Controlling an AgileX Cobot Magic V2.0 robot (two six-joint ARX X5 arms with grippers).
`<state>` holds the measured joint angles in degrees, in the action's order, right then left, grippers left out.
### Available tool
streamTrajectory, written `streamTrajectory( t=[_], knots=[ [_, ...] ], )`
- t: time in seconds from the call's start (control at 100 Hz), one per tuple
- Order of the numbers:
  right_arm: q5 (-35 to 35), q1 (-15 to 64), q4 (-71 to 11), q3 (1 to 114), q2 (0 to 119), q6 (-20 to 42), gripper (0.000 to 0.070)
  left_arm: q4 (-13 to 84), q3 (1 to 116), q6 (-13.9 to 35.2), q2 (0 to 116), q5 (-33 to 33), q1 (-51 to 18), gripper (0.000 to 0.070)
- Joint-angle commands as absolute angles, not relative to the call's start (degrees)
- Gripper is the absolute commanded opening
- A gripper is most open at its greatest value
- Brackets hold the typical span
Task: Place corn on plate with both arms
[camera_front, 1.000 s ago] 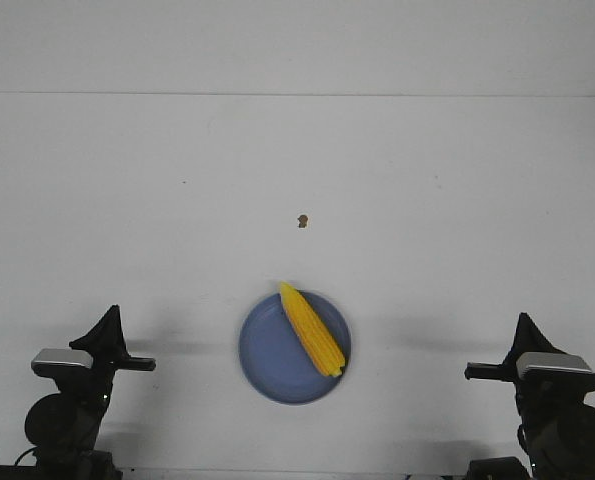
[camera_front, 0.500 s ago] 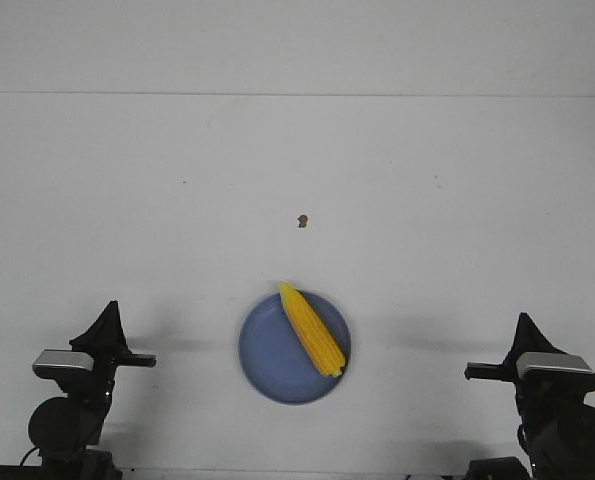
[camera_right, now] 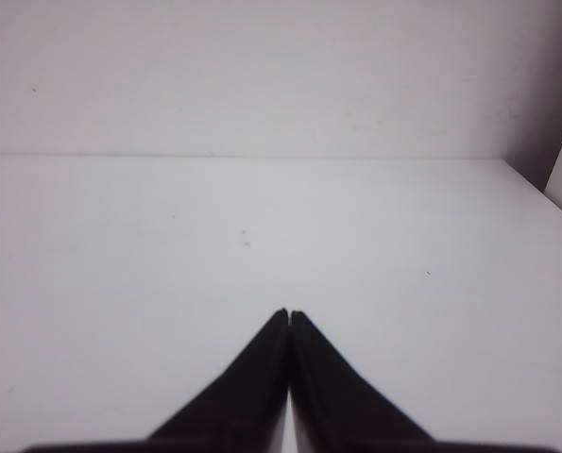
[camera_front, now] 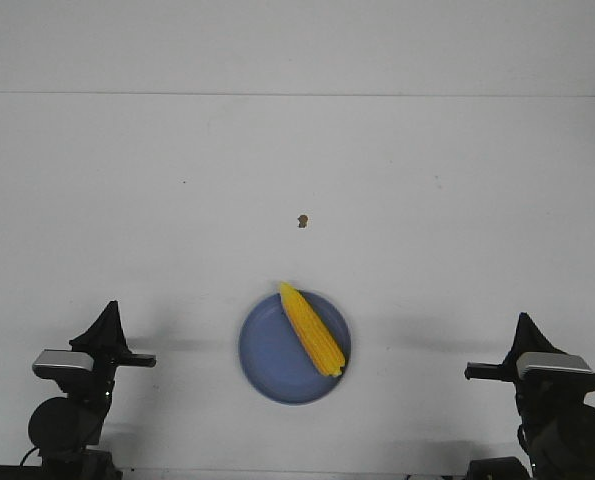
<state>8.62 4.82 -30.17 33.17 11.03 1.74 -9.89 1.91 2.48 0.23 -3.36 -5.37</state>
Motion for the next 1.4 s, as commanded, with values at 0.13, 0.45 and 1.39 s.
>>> streamTrajectory(
  t=[0.13,0.45,1.39],
  knots=[
    [8.7,4.8,-29.6,33.8,11.2,1.5,0.0,-10.5,0.8,2.4,0.2,-3.7,-5.3,0.0015],
    [9.4,4.1,-21.4,28.2,5.9,-0.9,0.0,-10.6,0.8,2.4,0.2,-3.7,-5.3,0.0015],
    [1.6,0.0,7.3,0.7,0.1,0.1,0.0,-10.5,0.8,2.4,0.2,-3.7,-5.3,0.0015]
  ],
)
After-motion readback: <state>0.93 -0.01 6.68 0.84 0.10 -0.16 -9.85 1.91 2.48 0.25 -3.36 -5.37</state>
